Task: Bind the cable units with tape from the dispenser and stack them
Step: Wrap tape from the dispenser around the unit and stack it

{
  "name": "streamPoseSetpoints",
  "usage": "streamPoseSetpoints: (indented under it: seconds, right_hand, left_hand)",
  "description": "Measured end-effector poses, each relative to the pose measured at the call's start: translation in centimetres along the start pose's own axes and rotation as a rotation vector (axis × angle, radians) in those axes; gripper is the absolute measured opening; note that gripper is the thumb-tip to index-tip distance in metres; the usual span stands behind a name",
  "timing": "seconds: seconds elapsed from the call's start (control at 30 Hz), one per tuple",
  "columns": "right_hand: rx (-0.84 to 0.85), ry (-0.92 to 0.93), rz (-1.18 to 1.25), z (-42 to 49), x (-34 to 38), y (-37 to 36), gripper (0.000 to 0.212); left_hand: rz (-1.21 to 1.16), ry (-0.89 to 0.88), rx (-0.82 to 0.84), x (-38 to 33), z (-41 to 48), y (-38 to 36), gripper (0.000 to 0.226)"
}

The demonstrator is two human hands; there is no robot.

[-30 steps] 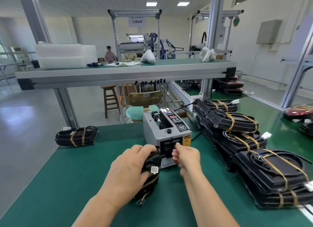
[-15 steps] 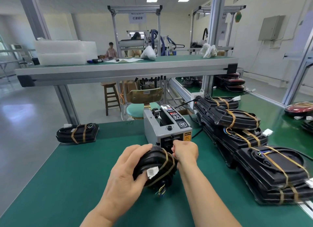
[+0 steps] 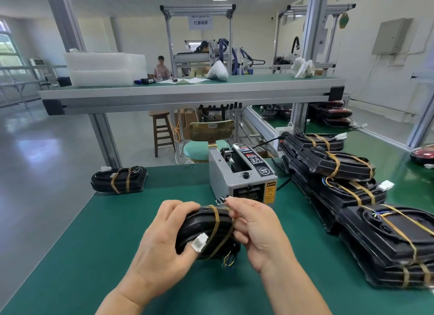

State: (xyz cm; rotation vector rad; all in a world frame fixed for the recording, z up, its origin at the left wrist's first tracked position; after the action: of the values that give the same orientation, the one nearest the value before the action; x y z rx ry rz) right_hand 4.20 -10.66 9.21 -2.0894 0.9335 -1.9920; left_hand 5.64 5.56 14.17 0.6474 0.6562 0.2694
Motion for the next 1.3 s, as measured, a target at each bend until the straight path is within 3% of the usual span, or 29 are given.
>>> streamPoseSetpoints:
  seconds: [0.3, 0.77, 1.3]
  right_hand:
    - [0.046, -0.074, -0.037, -1.2, -2.7, -1.8, 0.012]
    - [0.049, -0.190, 0.141, -1.3, -3.9, -2.7, 0.018]
    - [0.040, -0.116, 0.060, -1.7, -3.5, -2.9, 0.015]
  left_hand:
    - [-0.054, 0.014, 0.010, 0.4, -0.9, 0.2, 0.046]
    - [-0.076, 0.001, -0.028, 0.5, -1.1, 0.4, 0.050]
    - [-0.057, -0.002, -0.030, 0.5, -1.3, 0.4, 0.047]
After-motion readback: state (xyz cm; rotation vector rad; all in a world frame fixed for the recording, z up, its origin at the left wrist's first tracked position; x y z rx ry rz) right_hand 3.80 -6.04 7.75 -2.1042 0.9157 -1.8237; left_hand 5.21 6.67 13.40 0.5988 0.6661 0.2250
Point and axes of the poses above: each hand's wrist, its own z-axis towards the middle knuckle, its own y-axis out of the back of the hand, x = y × z, the point moved 10 cm from there along z, towards the middle knuckle
